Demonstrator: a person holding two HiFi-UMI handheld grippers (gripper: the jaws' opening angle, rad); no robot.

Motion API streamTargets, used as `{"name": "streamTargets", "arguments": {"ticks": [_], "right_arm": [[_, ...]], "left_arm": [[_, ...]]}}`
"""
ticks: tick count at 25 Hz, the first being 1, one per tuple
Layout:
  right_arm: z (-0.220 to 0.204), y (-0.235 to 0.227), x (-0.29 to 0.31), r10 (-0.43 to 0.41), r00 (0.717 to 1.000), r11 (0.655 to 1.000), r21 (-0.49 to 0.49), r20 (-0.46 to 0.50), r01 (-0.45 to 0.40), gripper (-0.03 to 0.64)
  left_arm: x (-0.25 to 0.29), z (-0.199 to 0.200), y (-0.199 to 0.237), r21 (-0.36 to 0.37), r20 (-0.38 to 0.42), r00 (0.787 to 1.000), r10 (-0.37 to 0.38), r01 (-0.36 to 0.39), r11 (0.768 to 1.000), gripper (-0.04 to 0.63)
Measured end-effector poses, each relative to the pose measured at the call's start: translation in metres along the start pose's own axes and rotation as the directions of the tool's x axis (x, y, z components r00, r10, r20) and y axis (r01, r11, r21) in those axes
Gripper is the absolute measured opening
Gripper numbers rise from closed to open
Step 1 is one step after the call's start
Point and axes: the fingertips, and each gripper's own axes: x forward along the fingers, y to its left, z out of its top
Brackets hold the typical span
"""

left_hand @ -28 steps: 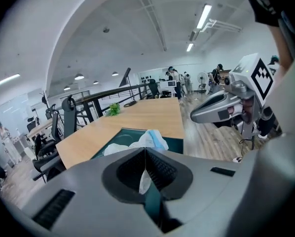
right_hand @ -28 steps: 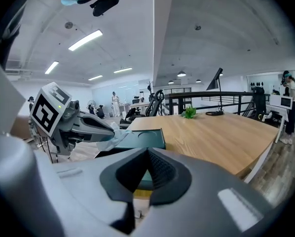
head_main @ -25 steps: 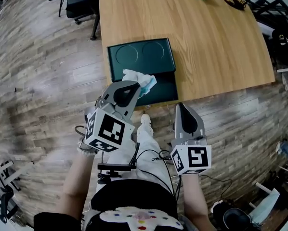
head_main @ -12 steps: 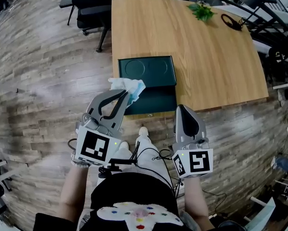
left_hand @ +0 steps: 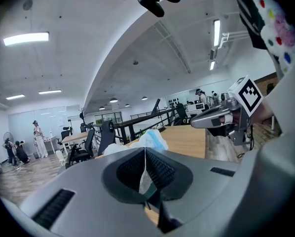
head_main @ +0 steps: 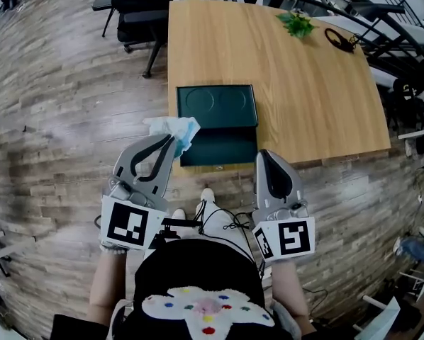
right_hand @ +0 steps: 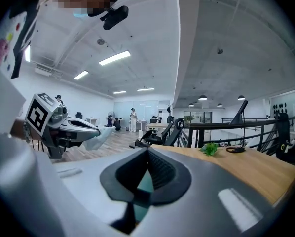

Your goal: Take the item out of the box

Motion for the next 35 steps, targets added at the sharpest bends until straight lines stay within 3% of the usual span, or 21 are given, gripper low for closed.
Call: {"name": "streamTargets", "arguments": {"ticks": [7, 11, 35], "right_arm": [[0.017, 0.004, 0.005, 0.034, 0.999, 0.999, -0.017, 0.029, -0.033, 0.009], [0.019, 0.006, 0.010, 0.046, 0.999, 0.998, -0.033, 0.030, -0.045, 0.008], [0.013, 0.007, 0.026, 0.055, 0.998, 0.996, -0.068, -0.002, -0.055, 0.008]], "left_arm": [[-0.007, 0.008, 0.006, 0.020, 0.018, 0.999, 0.044, -0.045, 0.999, 0.009], [-0.011, 0.008, 0.010, -0.006, 0.014, 0.998, 0.065, -0.065, 0.998, 0.009], [-0.006, -0.004, 0.010, -0.040, 0.006, 0.999, 0.033, -0.033, 0.999, 0.009]]}}
